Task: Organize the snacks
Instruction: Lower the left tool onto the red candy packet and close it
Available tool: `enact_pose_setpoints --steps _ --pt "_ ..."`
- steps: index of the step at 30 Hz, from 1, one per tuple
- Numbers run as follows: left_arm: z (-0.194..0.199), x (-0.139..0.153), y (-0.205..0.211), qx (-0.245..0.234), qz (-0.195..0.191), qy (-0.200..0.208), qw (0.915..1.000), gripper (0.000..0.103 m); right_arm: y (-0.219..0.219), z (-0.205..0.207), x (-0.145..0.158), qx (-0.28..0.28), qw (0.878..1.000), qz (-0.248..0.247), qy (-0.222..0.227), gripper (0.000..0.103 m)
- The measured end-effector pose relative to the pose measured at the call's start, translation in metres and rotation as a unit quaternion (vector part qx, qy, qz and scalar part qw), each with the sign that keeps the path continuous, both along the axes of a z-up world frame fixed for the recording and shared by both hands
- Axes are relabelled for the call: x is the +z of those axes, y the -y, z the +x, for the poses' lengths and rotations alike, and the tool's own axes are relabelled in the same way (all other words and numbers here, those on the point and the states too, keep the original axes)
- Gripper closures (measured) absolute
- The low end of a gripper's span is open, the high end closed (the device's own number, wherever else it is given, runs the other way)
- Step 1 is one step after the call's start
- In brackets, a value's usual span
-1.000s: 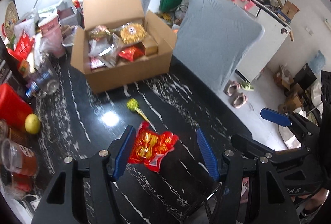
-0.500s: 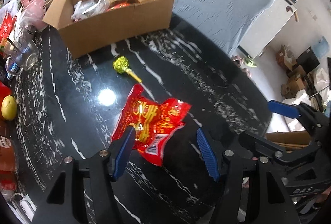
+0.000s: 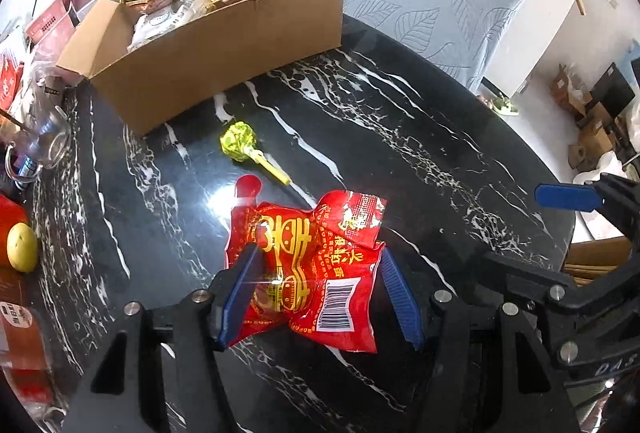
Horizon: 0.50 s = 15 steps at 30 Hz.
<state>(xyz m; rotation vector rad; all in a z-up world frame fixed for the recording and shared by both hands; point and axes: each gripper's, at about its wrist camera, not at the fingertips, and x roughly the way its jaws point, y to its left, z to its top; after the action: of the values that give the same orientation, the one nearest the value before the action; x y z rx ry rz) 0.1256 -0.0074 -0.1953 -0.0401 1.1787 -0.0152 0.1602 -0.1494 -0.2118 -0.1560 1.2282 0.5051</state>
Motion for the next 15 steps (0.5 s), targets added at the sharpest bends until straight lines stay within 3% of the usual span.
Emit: enact_pose_setpoints --steps 4,15 --pt "0.0 0.005 -0.013 0.017 -0.028 -0.014 0.9994 0.042 -0.003 0.007 -0.001 0.004 1.0 0.002 -0.011 0.006" --pt "-0.005 0.025 -0.054 0.057 -0.075 -0.002 0.9956 0.042 -0.02 0.01 -0.002 0.016 0.999 0.02 -0.037 0.006"
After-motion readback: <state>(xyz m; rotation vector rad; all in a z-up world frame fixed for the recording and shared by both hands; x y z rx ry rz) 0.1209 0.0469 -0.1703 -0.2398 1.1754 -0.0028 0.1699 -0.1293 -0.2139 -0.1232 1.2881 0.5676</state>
